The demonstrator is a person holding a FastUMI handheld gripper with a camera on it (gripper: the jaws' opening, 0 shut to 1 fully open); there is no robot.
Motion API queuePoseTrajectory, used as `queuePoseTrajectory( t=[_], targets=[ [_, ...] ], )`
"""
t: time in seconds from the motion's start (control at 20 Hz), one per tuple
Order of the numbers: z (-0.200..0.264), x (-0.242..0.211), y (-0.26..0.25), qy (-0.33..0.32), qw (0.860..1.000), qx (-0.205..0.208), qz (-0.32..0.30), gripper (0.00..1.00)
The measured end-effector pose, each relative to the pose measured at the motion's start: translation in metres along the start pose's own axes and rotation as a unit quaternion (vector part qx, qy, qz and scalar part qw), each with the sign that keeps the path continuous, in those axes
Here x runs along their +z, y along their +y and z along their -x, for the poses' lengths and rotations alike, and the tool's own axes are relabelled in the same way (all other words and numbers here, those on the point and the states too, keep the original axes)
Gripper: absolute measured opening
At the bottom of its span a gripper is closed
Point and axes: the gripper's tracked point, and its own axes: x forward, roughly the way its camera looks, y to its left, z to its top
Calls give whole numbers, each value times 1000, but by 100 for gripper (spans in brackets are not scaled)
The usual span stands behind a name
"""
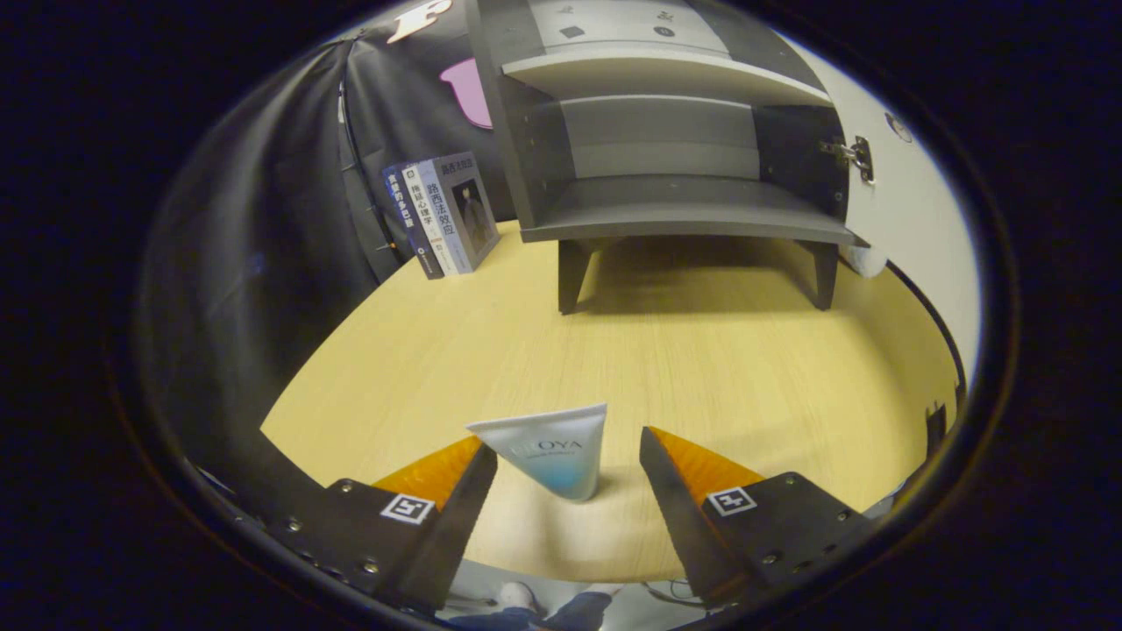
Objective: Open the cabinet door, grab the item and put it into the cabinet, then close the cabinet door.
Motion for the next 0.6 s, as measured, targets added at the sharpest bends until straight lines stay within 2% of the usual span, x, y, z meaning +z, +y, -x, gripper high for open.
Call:
queuePoseTrajectory(
  t=[0.15,0.45,0.6],
  targets=[
    [-2,-2,3,-9,1000,-4,12,52],
    [16,17,5,-32,999,9,-4,51],
    [38,47,-7,-46,999,5,-14,51]
  ],
)
